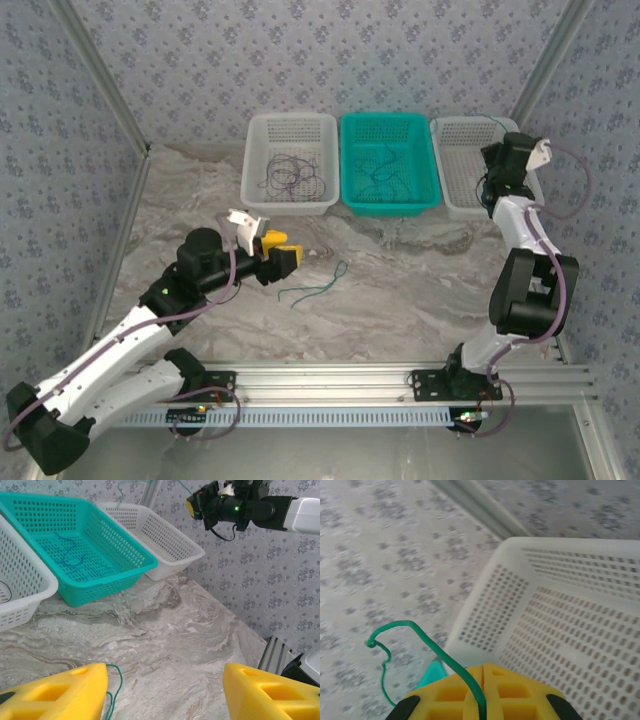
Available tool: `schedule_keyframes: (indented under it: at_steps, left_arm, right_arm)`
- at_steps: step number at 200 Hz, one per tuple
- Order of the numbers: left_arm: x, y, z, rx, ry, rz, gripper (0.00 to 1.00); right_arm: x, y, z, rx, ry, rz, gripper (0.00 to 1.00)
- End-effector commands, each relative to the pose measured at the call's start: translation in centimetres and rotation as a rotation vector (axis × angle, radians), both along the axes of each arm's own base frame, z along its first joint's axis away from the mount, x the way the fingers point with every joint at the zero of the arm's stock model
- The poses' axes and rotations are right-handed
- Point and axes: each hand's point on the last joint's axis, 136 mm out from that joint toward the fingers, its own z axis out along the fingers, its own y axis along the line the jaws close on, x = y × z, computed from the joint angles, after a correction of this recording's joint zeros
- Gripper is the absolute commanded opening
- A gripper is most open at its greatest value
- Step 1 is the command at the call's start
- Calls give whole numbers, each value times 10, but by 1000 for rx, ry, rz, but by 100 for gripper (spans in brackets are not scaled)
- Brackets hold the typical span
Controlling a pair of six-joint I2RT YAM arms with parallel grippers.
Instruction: Untangle the cables
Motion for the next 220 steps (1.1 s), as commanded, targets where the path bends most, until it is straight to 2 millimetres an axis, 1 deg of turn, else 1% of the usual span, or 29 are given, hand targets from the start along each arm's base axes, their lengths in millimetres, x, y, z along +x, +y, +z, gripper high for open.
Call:
schedule_keyframes:
  at_steps: [1, 15, 26, 29, 40, 48, 52, 56, 67, 72, 78, 93, 126, 148, 155, 163, 170, 177, 187, 193, 199, 203, 207, 209, 220]
  left_arm:
    - [0, -2, 10, -15, -36, 1, 63]
    - [1, -2, 9, -11, -32, 2, 63]
    - [1, -1, 9, -8, -30, 5, 63]
    - [1, -1, 8, -6, -28, 6, 63]
    - [0, -1, 8, -4, -26, 7, 63]
    - [1, 0, 7, 0, -25, 14, 63]
    - [1, 1, 7, 0, -26, 17, 63]
    - [1, 1, 6, 1, -24, 21, 63]
    - [2, 2, 6, 2, -23, 31, 63]
    - [3, 2, 5, 2, -22, 33, 63]
    - [3, 2, 5, 3, -22, 38, 63]
    - [6, 2, 3, 6, -21, 47, 63]
    - [10, -3, -1, 22, -16, 39, 64]
    - [13, -9, -3, 31, -7, 25, 64]
    - [14, -11, -5, 34, -1, 21, 64]
    - [15, -13, -7, 39, 5, 16, 64]
    - [17, -14, -11, 46, 10, 16, 64]
    - [19, -15, -15, 55, 19, 22, 64]
    - [25, -14, -24, 77, 43, 49, 64]
    - [29, -14, -31, 96, 62, 72, 63]
    - [34, -11, -38, 120, 86, 103, 63]
    - [38, -10, -43, 137, 101, 124, 63]
    - [41, -9, -49, 157, 121, 143, 63]
    - [43, -8, -52, 167, 129, 151, 63]
    - [50, -5, -68, 229, 180, 197, 62]
  right_arm:
    - [17, -16, -35, 123, -17, 41, 0]
    - [36, -18, -58, 195, -3, 105, 0]
    - [50, -20, -70, 240, 3, 147, 0]
    - [54, -20, -76, 252, 12, 159, 0]
    - [66, -18, -87, 278, 26, 199, 0]
    - [74, -15, -91, 285, 37, 236, 1]
    - [76, -12, -92, 287, 42, 249, 7]
    - [77, -11, -92, 286, 49, 256, 15]
    - [77, -10, -93, 261, 75, 245, 44]
    - [74, -10, -92, 250, 89, 234, 56]
    - [71, -12, -90, 234, 105, 213, 65]
    - [65, -11, -81, 192, 120, 201, 74]
    - [54, -7, -57, 185, 107, 211, 80]
    - [43, -6, -41, 140, 99, 193, 85]
    - [39, -3, -31, 111, 83, 200, 85]
    - [36, 4, -22, 89, 72, 222, 85]
    - [33, 16, -17, 75, 62, 253, 85]
    - [30, 29, -9, 65, 45, 293, 85]
    - [22, 52, -4, 74, 33, 346, 84]
    - [16, 69, -4, 85, 26, 381, 84]
    - [9, 90, 3, 88, 6, 423, 83]
    - [4, 104, 4, 86, 0, 449, 83]
    - [1, 117, 15, 70, -22, 473, 83]
    - [-4, 124, 6, 71, -4, 485, 83]
    - [-23, 169, 11, 10, 4, 576, 83]
